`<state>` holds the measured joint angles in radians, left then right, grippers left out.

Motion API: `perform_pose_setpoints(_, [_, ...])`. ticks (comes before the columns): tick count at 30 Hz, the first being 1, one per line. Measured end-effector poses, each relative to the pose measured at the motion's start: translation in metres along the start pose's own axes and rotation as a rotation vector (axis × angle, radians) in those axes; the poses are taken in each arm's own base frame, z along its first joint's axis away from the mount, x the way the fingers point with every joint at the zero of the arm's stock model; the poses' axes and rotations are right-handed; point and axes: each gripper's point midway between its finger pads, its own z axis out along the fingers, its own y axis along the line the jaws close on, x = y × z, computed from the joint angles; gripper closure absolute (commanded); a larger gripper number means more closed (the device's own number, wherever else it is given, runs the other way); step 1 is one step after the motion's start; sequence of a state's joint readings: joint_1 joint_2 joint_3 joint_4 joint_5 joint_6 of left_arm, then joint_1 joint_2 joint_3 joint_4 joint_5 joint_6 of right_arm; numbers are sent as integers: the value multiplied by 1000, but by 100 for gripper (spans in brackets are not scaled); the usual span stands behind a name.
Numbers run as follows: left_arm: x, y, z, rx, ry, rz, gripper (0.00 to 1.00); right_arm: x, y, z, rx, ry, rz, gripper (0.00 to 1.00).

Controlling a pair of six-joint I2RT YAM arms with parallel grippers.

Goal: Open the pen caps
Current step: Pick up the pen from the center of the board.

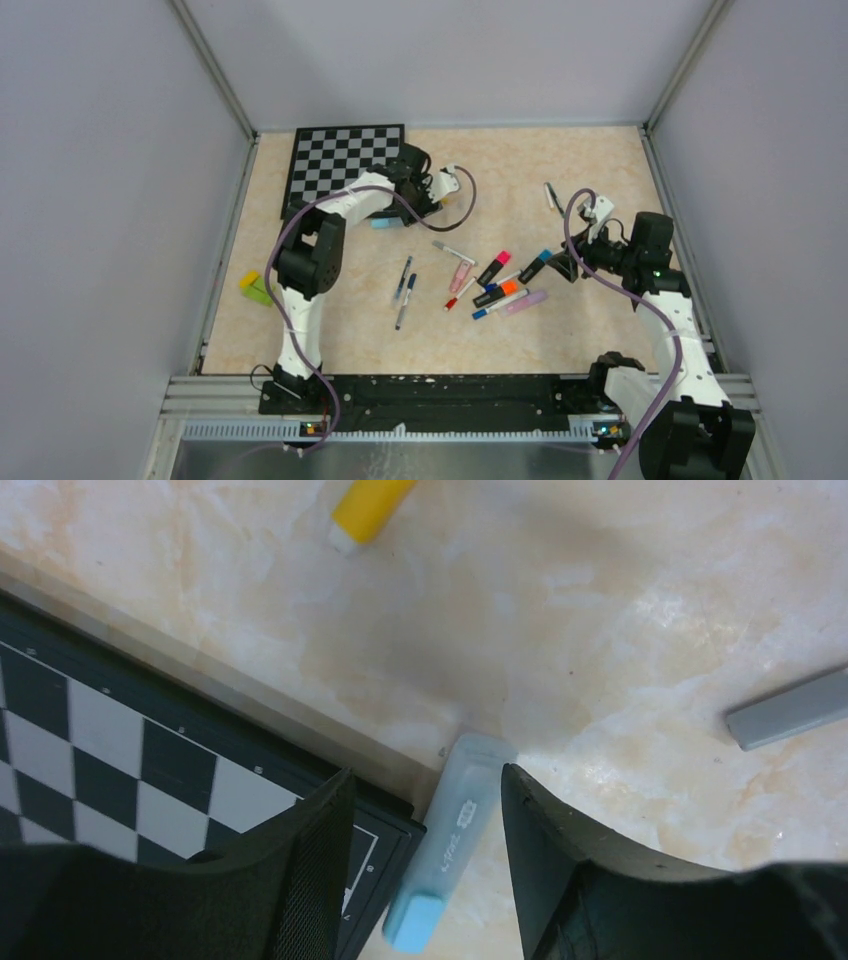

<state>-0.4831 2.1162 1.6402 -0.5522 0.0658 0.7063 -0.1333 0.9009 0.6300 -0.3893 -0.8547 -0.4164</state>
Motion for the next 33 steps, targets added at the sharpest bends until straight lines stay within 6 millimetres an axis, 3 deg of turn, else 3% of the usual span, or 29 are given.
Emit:
perform_pose_setpoints(6, [16, -11, 6, 55, 12, -15, 40, 0, 0, 0, 0, 0, -2, 42])
perform_pose_setpoints(20, [21, -21, 4, 74, 14, -68, 45, 0, 0, 0, 0, 0, -2, 42])
perform_pose_setpoints(33, [38, -44, -8, 99, 84, -274, 59, 0, 0, 0, -3, -1, -2, 42])
